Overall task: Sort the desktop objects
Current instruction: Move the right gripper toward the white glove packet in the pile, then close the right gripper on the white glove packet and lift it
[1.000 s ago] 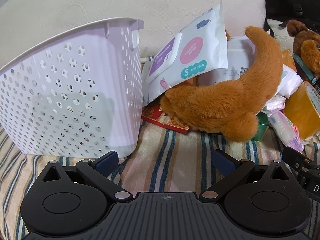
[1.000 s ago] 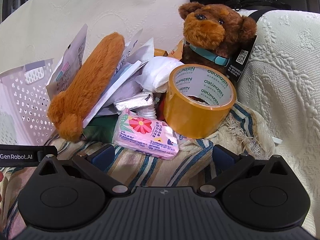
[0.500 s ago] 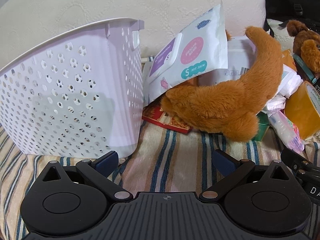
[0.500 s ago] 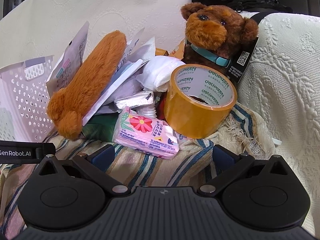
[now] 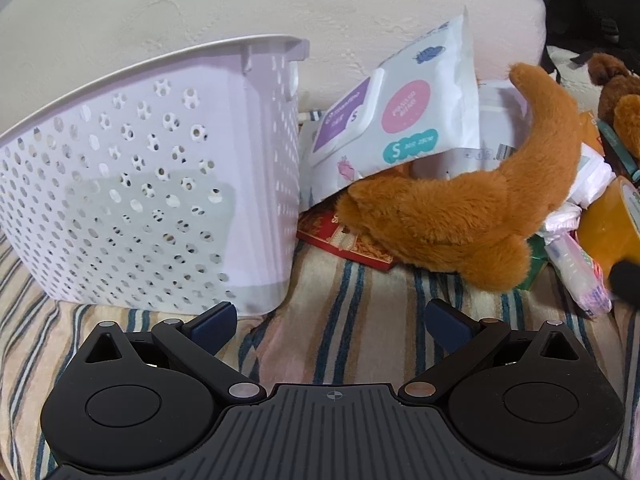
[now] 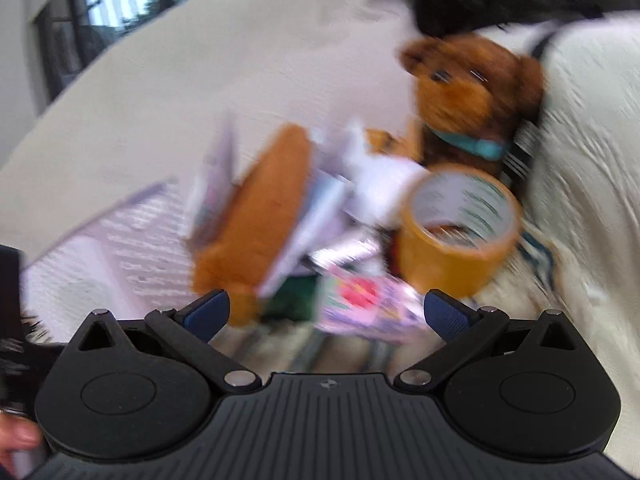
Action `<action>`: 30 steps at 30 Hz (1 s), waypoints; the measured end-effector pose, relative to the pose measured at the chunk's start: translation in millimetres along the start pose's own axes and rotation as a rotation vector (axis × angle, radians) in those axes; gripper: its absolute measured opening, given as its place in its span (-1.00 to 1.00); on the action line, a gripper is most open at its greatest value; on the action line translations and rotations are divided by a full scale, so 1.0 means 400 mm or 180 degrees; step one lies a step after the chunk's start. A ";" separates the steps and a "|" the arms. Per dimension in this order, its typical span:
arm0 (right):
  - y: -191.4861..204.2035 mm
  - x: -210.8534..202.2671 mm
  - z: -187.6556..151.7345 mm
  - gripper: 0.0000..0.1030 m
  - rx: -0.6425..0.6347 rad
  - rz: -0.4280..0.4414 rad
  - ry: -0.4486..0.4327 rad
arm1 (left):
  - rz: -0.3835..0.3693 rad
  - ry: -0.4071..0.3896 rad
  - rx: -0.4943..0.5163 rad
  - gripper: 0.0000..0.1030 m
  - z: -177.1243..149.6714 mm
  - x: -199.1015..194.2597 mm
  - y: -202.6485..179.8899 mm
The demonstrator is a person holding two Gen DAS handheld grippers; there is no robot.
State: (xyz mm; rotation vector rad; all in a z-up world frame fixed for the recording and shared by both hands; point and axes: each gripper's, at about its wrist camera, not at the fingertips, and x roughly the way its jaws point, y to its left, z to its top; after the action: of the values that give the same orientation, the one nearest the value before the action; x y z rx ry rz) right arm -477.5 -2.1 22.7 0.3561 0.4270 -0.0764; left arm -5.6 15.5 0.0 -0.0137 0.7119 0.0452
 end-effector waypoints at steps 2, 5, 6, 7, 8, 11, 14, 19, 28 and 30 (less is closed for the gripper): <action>0.036 -0.002 0.039 1.00 -0.0114 0.0116 -0.0046 | 0.0008 0.0008 -0.0013 1.00 -0.003 -0.002 -0.007; 0.078 0.017 0.111 1.00 -0.0121 0.0284 -0.0051 | 0.0030 -0.0056 -0.0022 1.00 -0.002 -0.008 -0.005; 0.092 0.031 0.134 1.00 -0.0112 0.0333 -0.0024 | 0.0035 -0.0093 -0.0034 1.00 0.000 -0.006 -0.003; 0.107 0.050 0.160 1.00 -0.0128 0.0401 0.0026 | 0.0057 -0.0115 -0.0026 1.00 -0.002 -0.008 -0.003; 0.121 0.069 0.180 1.00 -0.0151 0.0459 0.0080 | 0.0075 -0.0118 -0.0019 1.00 -0.004 -0.009 -0.002; 0.161 0.138 0.228 0.99 -0.0221 0.0480 0.0277 | 0.0092 -0.0104 -0.0013 1.00 -0.010 -0.014 0.000; 0.187 0.211 0.259 1.00 -0.0187 0.0423 0.0437 | 0.0102 -0.0109 -0.0030 1.00 -0.013 -0.020 0.007; 0.210 0.290 0.285 0.99 -0.0174 0.0330 0.0582 | 0.0058 -0.0108 -0.0085 1.00 -0.011 -0.025 0.016; 0.229 0.366 0.266 -0.39 0.0058 0.0468 0.0965 | -0.0036 -0.0043 -0.0078 1.00 0.000 -0.028 0.004; 0.231 0.379 0.246 -0.58 0.0081 0.0459 0.1046 | -0.0060 -0.0005 -0.0090 1.00 0.000 -0.024 0.005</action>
State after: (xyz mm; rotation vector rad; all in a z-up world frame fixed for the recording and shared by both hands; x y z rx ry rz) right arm -287.7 50.0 72.5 0.4251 0.7239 0.1192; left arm -12.8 17.2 6.3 -0.0475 0.7095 0.0371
